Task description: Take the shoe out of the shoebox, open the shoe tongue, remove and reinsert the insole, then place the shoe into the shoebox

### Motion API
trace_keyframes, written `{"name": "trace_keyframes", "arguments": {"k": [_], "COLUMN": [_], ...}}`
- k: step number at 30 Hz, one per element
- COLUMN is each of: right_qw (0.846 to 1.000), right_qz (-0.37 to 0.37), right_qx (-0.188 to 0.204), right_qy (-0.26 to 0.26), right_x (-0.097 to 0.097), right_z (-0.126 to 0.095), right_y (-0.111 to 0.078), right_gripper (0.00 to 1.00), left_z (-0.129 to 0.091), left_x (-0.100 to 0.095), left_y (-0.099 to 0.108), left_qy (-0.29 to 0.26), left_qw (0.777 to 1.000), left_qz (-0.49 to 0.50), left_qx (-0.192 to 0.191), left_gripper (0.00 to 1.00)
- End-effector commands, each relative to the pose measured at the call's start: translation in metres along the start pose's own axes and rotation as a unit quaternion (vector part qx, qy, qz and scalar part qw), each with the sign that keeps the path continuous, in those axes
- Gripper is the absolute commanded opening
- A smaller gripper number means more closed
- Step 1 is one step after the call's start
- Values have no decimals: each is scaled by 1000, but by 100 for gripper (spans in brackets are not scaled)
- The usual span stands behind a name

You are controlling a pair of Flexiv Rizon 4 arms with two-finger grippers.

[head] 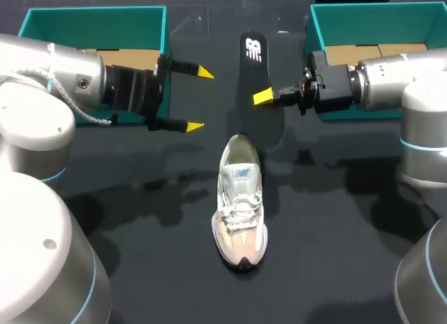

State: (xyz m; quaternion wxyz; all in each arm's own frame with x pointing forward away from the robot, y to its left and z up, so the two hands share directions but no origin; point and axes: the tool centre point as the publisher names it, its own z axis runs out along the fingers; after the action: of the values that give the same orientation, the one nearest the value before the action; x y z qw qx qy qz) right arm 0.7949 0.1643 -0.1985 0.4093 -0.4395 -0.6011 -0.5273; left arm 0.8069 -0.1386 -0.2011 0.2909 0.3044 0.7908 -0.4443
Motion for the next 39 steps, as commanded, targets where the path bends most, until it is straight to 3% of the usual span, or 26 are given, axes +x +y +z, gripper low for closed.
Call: {"name": "trace_keyframes", "arguments": {"k": [1, 3, 4, 6, 7, 9, 10, 12, 15, 17, 25, 27, 35, 39], "right_qw": [1000, 1000, 1000, 1000, 1000, 999, 999, 998, 997, 996, 995, 995, 984, 977], "right_qz": [0, 0, 4, 0, -4, -17, -23, -35, -55, -72, -77, -77, -174, -210], "right_qx": [-2, -2, -6, -18, -21, -26, -28, -35, -42, -48, -50, -50, -18, -24], "right_qy": [-3, -3, -8, -20, -20, -23, -23, -25, -24, -31, -38, -38, -25, -29], "right_x": [2, 2, -1, -4, -5, -5, -5, -5, -3, -1, -1, -1, -11, -12], "right_z": [0, 0, 0, 2, 3, 4, 4, 5, 9, 12, 12, 12, 28, 31], "right_y": [-2, -2, -5, -9, -12, -15, -16, -16, -13, -9, -8, -8, 2, 5], "right_gripper": [0, 0, 0, 0, 0, 0, 0, 0, 0, 0, 0, 0, 0, 0], "left_z": [0, 0, 5, 3, 3, -1, -3, -7, -13, -11, -11, -4, 15, 20], "left_x": [-6, -6, -6, -1, 0, 5, 6, 11, 19, 28, 28, 37, 73, 85], "left_y": [-5, -5, -5, -4, -2, -1, 1, 2, 7, 15, 15, 18, 23, 26], "left_qy": [99, 99, 115, 130, 150, 169, 187, 207, 230, 199, 199, 210, 241, 250], "left_qw": [987, 987, 977, 971, 959, 952, 938, 930, 907, 888, 888, 890, 873, 875], "left_qz": [-80, -80, -125, -148, -183, -198, -225, -235, -253, -230, -230, -241, -261, -241], "left_qx": [-100, -100, -130, -135, -159, -161, -187, -195, -245, -346, -346, -325, -334, -338], "left_gripper": [100, 100, 100, 100, 100, 100, 100, 100, 100, 100, 100, 100, 100, 100]}}
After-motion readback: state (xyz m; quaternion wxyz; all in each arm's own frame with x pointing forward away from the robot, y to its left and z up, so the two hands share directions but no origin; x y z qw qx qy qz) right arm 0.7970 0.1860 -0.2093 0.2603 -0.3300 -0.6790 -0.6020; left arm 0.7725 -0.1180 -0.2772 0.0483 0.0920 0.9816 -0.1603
